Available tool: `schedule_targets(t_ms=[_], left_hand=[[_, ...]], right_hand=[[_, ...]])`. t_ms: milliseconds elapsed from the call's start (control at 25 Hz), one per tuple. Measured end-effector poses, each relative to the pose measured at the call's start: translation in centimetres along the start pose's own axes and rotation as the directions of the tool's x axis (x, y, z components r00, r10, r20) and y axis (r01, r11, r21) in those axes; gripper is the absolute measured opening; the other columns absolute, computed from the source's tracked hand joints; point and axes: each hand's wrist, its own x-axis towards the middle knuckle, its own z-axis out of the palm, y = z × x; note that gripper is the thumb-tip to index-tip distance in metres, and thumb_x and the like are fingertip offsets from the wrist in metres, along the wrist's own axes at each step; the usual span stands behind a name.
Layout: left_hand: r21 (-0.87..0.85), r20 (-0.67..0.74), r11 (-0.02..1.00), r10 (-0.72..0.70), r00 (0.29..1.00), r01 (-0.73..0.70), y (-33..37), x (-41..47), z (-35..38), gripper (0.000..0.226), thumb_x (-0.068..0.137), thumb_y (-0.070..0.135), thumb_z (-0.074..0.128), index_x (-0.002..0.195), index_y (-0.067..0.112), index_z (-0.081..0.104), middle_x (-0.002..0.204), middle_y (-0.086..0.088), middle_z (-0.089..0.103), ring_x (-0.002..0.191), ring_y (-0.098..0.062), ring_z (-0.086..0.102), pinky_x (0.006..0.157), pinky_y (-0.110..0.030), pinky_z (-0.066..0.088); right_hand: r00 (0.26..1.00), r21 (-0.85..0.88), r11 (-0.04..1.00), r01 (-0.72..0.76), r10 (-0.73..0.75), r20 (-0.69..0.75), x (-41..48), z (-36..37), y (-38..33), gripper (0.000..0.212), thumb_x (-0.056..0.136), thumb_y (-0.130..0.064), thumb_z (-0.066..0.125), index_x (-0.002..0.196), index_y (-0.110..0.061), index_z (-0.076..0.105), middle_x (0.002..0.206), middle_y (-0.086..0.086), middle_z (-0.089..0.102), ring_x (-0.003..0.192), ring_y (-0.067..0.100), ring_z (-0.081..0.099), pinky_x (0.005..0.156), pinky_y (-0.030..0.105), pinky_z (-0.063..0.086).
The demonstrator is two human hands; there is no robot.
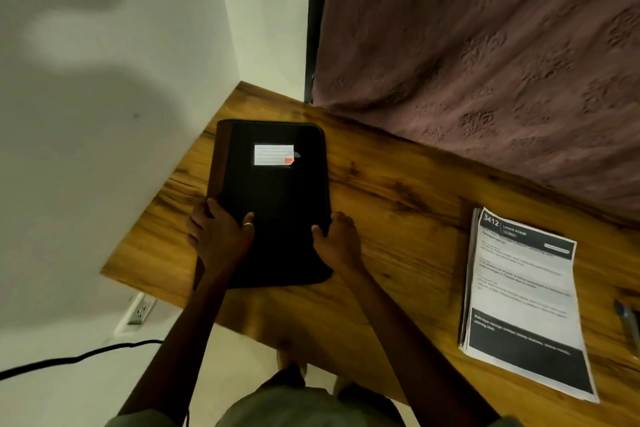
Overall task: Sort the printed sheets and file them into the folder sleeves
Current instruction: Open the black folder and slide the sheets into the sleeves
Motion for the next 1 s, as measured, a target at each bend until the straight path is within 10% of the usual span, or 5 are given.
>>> schedule_targets(t_ms=[720, 840, 1000], left_hand=[[-0.096, 0.187, 0.970, 0.237, 0.953, -0.223, 4.2, -5.5, 5.4, 0.099, 0.077, 0.048, 0.080, 0.151, 0.006, 0.028, 0.143, -0.027, 0.036, 0.132, -0.047, 0.035, 0.108, -0.052, 0.034], [-0.108, 0.264, 0.949, 0.315, 0.912, -0.297, 6.0, -6.8, 6.4, 0.090, 0.075, 0.044, 0.083, 0.146, 0.009, 0.039, 0.139, -0.023, 0.044, 0.128, -0.043, 0.044, 0.105, -0.048, 0.040], [-0.155, 0.335, 0.913, 0.407, 0.849, -0.377, 7.3, -8.2, 7.0, 0.076, 0.085, 0.040, 0.077, 0.148, 0.017, 0.043, 0.143, -0.016, 0.045, 0.129, -0.034, 0.050, 0.106, -0.041, 0.043]], right_hand=[[0.973, 0.099, 0.972, -0.211, 0.219, -0.073, -1.4, -5.9, 12.0, 0.042, 0.083, -0.030, 0.071, 0.117, -0.011, 0.057, 0.109, 0.003, 0.063, 0.103, 0.024, 0.062, 0.070, 0.024, 0.042], [0.959, 0.148, 0.960, -0.238, 0.257, -0.119, -2.5, -8.2, 15.9, 0.022, 0.078, -0.027, 0.073, 0.089, -0.012, 0.060, 0.076, -0.002, 0.060, 0.070, 0.017, 0.061, 0.046, 0.017, 0.036], [0.933, 0.210, 0.937, -0.277, 0.315, -0.176, -4.5, -10.5, 18.4, 0.019, 0.084, -0.016, 0.070, 0.094, -0.004, 0.060, 0.077, 0.002, 0.055, 0.070, 0.015, 0.054, 0.057, 0.025, 0.039]])
